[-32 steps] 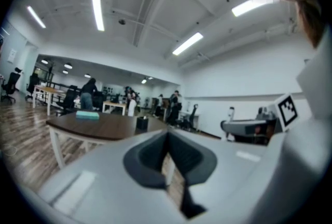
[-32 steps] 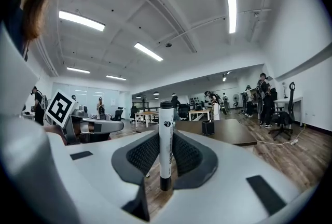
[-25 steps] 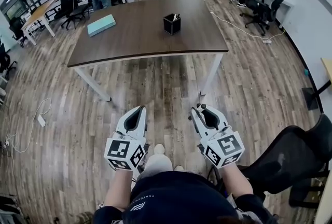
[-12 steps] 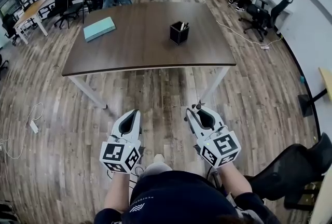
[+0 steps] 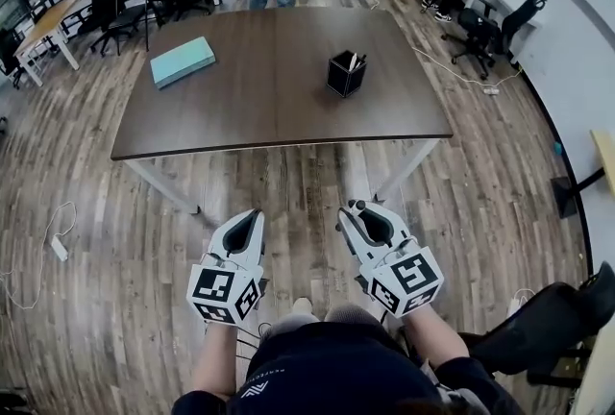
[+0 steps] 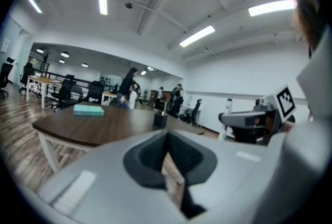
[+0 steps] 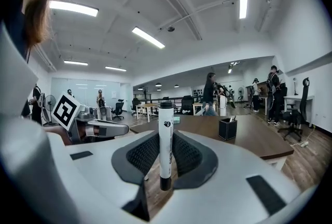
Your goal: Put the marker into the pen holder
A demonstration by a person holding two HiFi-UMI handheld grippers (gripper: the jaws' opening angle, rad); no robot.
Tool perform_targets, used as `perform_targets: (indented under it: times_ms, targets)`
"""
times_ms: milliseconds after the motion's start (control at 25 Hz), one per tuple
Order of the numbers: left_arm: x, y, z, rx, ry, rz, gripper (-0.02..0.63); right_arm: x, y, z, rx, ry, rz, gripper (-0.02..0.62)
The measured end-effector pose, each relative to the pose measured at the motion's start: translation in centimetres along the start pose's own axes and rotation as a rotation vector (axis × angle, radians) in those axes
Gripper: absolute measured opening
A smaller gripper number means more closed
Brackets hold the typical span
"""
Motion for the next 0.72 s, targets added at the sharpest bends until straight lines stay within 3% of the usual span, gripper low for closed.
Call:
perform_targets:
  times_ms: [280,720]
  targets:
    - [0.4,2.2,2.7,-0.006,0.022,-0.015,0.006,0.2,-1.4,3.6,-0.02,0.024,0.004,0.071]
    - [-1.6,3.5,12.2,-0.073,-0.007,-0.026,0.006,-2.4,-9.7,10.3,-0.103,-0.021,-0.025,0.071]
Point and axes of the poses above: the fingertips, and each gripper's own axes: z forward along the fingers, y to its left, x out of its underside, the point moved 2 cm from there along -z, backward along the fingers, and after that the axes turned 4 degrees about -y, right-handed, at the moved point
